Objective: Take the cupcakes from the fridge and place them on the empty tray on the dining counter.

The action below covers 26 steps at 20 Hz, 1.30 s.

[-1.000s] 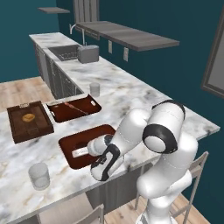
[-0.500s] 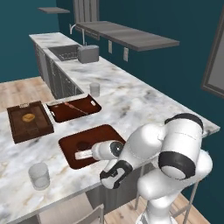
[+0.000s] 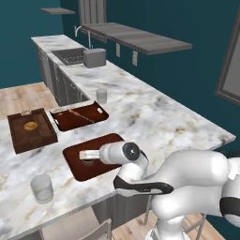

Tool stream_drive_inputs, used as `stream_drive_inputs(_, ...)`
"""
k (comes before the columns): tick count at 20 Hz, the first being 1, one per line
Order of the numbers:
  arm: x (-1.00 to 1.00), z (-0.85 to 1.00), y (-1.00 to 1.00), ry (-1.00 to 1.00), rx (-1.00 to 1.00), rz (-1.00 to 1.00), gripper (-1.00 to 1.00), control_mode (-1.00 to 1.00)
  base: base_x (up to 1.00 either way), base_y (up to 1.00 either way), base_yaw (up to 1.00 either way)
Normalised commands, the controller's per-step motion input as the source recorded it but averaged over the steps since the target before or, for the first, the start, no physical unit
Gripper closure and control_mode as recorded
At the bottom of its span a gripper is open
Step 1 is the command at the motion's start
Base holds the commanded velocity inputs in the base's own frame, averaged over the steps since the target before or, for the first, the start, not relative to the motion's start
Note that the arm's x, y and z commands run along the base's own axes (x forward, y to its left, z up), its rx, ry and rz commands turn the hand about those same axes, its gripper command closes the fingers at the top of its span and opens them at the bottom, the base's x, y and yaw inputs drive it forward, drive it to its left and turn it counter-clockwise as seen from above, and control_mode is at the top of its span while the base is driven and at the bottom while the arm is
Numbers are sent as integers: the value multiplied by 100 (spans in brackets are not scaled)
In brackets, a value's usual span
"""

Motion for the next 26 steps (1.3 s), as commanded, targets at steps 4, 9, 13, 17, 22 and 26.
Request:
stream_drive_inputs(4,-51,100,-12,29,0,-17,-100,-100,0,0,0)
stream_drive_inputs(9,-86,100,-32,37,0,-19,-100,-100,0,0,0)
stream_drive_inputs(13,-91,65,-58,4,0,-12,-100,-100,0,0,0)
stream_drive_inputs(17,-100,42,-78,-35,0,0,-100,-100,0,0,0)
stream_drive_inputs(22,-94,85,-60,-39,1,7,-100,-100,0,0,0)
stream_drive_inputs(26,-61,96,-28,-22,3,22,-100,-100,0,0,0)
